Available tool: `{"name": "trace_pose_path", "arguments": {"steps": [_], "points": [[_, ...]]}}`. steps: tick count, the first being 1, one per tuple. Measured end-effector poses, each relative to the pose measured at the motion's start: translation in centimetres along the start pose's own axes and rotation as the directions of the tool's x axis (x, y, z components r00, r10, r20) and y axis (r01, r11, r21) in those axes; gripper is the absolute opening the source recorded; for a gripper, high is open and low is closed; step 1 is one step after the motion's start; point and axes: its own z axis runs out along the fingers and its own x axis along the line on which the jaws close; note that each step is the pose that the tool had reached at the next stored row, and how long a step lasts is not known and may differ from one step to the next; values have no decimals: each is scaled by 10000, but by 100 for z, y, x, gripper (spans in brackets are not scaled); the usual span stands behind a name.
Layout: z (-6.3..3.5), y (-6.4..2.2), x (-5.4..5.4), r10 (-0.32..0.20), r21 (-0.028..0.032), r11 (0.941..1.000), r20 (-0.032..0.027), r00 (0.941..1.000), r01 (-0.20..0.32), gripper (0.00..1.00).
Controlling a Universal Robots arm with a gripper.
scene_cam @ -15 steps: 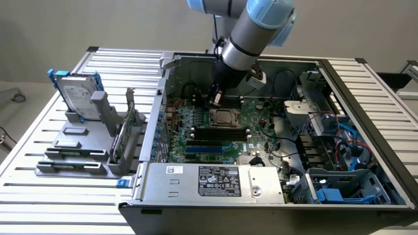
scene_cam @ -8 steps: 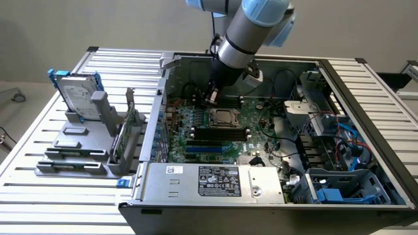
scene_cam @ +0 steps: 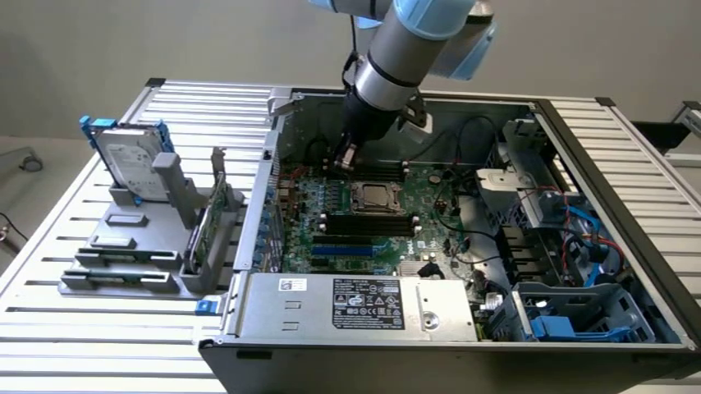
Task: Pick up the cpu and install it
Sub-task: 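Close the cpu cover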
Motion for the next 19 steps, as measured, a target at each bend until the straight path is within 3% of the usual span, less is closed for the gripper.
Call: {"name": "trace_pose_path", "arguments": {"steps": [3, 9, 14, 16, 19], "points": [[-11, -57, -7, 58, 10, 10000, -119, 9999, -58, 11], [-50, -158, -17, 219, 16, 9998, -285, 9994, -219, 11], [-109, -223, -19, 396, 11, 9992, -386, 9985, -396, 11], [-128, -242, -19, 489, -7, 9988, -423, 9979, -490, 11], [-143, -257, -17, 631, -81, 9979, -495, 9968, -636, 11]]}}
